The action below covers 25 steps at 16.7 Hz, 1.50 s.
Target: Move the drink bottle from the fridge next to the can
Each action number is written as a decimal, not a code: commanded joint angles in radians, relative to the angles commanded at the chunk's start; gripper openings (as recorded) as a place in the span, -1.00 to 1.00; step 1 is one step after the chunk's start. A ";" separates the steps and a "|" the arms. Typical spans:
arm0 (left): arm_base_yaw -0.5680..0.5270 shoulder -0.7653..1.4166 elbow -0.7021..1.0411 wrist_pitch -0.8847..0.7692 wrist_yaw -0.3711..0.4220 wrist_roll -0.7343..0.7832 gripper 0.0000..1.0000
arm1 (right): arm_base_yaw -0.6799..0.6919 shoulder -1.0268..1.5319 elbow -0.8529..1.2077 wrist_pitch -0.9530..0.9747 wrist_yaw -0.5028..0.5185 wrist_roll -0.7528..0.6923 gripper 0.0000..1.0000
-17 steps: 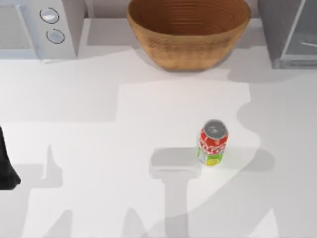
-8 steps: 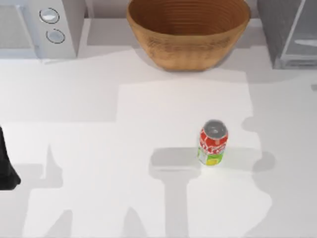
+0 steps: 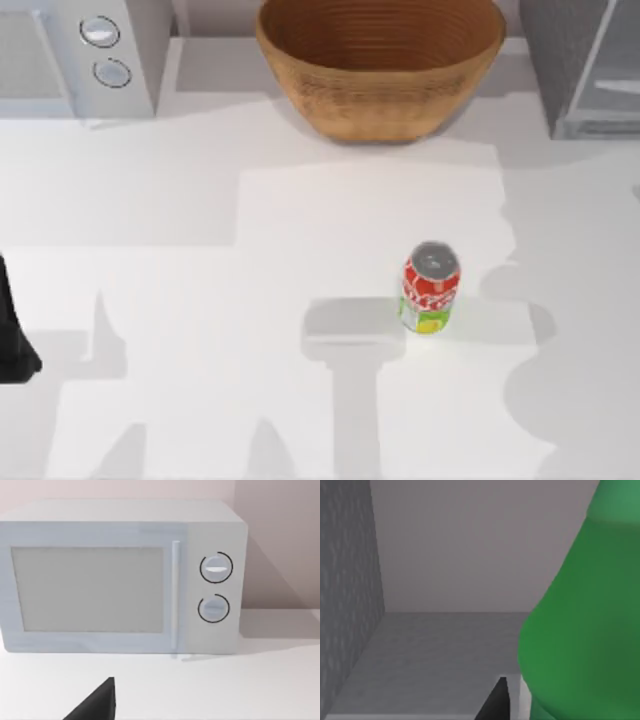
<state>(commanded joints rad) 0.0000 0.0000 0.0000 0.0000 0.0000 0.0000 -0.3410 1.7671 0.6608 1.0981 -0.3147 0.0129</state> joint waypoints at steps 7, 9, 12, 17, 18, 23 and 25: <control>0.000 0.000 0.000 0.000 0.000 0.000 1.00 | 0.223 0.036 -0.148 0.177 0.213 0.021 -1.00; 0.000 0.000 0.000 0.000 0.000 0.000 1.00 | 0.359 0.044 -0.235 0.265 0.338 0.023 -1.00; 0.000 0.000 0.000 0.000 0.000 0.000 1.00 | 0.568 0.047 -0.370 0.390 0.534 0.023 -1.00; 0.000 0.000 0.000 0.000 0.000 0.000 1.00 | 0.756 0.032 -0.521 0.509 0.721 0.023 -1.00; 0.000 0.000 0.000 0.000 0.000 0.000 1.00 | 0.762 0.031 -0.526 0.513 0.726 0.023 -1.00; 0.000 0.000 0.000 0.000 0.000 0.000 1.00 | 0.760 0.033 -0.525 0.511 0.725 0.024 -1.00; 0.000 0.000 0.000 0.000 0.000 0.000 1.00 | 0.762 0.031 -0.526 0.512 0.726 0.023 -1.00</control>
<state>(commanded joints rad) 0.0000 0.0000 0.0000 0.0000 0.0000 0.0000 0.4212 1.7977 0.1347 1.6106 0.4117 0.0359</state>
